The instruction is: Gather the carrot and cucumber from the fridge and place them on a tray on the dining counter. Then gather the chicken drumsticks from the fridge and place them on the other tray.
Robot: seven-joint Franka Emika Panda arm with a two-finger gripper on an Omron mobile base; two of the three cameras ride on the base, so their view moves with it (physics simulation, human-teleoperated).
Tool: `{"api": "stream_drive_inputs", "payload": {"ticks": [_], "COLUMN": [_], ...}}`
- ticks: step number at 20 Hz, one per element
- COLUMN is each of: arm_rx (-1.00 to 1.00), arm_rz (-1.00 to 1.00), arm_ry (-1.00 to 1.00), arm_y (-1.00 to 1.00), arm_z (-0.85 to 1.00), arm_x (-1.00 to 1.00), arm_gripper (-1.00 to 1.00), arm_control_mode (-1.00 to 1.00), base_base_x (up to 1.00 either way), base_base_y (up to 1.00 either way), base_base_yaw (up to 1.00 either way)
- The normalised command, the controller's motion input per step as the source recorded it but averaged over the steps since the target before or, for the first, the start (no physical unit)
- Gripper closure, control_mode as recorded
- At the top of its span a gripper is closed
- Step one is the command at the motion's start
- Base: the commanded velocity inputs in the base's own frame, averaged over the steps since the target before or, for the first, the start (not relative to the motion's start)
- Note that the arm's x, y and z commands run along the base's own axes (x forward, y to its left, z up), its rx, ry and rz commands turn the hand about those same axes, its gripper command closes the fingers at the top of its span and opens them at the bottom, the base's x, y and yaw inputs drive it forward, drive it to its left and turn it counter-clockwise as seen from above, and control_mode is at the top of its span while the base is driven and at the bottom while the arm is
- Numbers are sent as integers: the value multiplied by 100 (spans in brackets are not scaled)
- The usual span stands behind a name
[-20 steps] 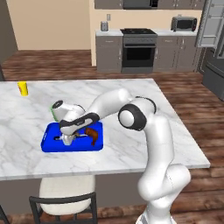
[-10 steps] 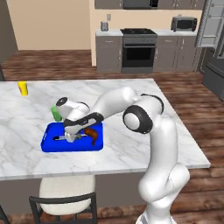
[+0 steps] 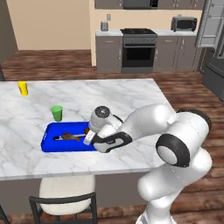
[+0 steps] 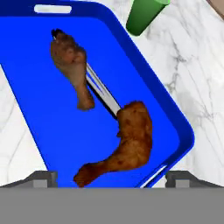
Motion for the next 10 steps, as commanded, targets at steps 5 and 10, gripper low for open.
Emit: {"api": "stream_drive_inputs", "payload": {"ticks": [5,10], "arm_rx": [26,23], "arm_rz": [0,0], "arm_ry": [-19,-6], "arm_y": [-30,-21], "arm_z": [100,100], "arm_x": [-79,-89], "arm_gripper": [-100,-100], "arm_control_mode": [-100,-100], "base_base_x": [0,0], "base_base_y": [0,0], "base_base_yaw": [0,0]}}
